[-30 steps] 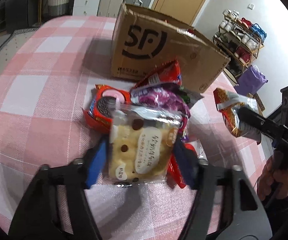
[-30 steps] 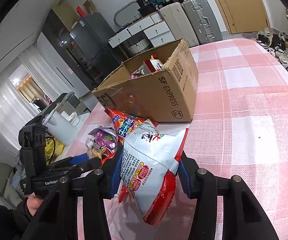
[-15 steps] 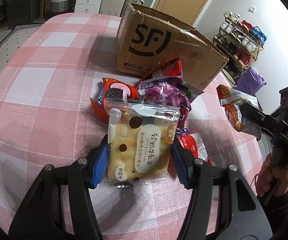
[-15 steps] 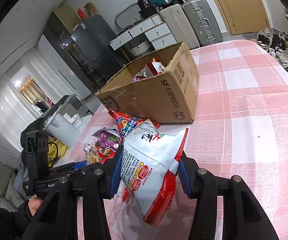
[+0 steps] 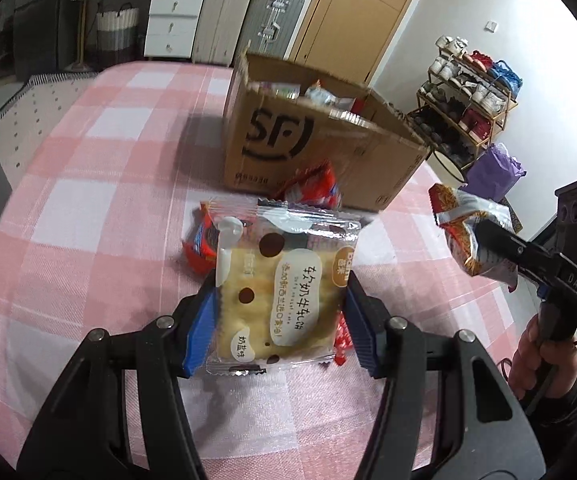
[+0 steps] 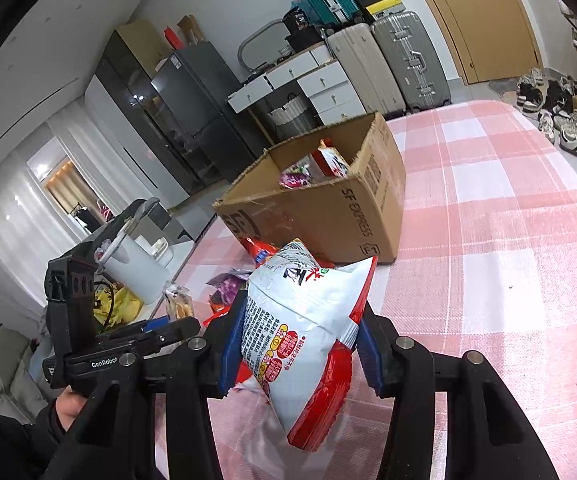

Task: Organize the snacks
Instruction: 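Grasp the cream bread pack with the left gripper while the right gripper holds the chip bag, then carry both packs over the box and release them inside with both grippers, then withdraw both grippers from the box toward the remaining red packs, then grasp the white-and-red balloon snack bag with the right gripper, then grasp the red Oreo pack with the left gripper while the right gripper holds the balloon bag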

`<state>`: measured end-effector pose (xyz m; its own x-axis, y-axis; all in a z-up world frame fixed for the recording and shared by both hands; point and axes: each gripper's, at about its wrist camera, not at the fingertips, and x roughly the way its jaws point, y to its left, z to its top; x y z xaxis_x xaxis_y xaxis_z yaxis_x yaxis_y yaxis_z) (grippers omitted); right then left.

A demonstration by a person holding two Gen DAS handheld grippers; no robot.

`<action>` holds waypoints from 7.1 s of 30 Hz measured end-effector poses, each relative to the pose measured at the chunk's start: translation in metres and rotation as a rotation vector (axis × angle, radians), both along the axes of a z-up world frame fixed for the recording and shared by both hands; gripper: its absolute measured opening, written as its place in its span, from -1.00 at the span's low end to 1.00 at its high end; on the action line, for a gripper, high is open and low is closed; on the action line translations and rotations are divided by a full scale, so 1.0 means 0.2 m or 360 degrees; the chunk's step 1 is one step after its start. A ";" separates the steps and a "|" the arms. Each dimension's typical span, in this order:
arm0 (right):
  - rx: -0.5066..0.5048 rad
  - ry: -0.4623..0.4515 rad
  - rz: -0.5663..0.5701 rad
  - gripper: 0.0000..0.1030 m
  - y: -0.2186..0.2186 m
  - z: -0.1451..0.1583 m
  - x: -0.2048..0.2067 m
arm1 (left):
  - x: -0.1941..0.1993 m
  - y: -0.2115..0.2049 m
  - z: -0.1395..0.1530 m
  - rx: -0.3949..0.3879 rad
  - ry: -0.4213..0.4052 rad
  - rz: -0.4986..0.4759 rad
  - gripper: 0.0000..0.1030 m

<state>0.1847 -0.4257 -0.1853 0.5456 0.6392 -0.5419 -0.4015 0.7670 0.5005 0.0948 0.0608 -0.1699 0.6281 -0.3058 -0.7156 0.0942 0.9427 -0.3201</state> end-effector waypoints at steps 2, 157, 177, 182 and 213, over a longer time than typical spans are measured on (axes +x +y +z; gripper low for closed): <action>0.0006 -0.0020 0.0007 -0.05 0.00 0.03 -0.01 | -0.01 0.00 0.06 -0.0001 -0.0040 0.0002 0.08; -0.0417 0.0122 0.0299 0.44 0.59 -0.34 -0.01 | -0.10 0.34 0.17 -0.0095 -0.0201 0.0371 0.99; -0.0462 0.0076 0.0319 -0.07 0.65 -0.35 -0.04 | -0.11 0.38 0.12 -0.0130 -0.0158 0.0407 0.99; -0.0413 0.0078 0.0311 -0.07 0.62 -0.33 -0.04 | -0.11 0.38 0.11 -0.0117 -0.0143 0.0409 0.99; -0.0124 0.0078 0.0107 -0.07 0.20 -0.21 -0.05 | 0.39 0.17 -0.21 0.0168 0.0181 0.0261 0.99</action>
<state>0.1738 -0.3858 -0.2280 0.4747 0.6283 -0.6164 -0.4297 0.7766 0.4607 0.1723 0.0940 -0.2117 0.5765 -0.1260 -0.8073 -0.0943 0.9712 -0.2189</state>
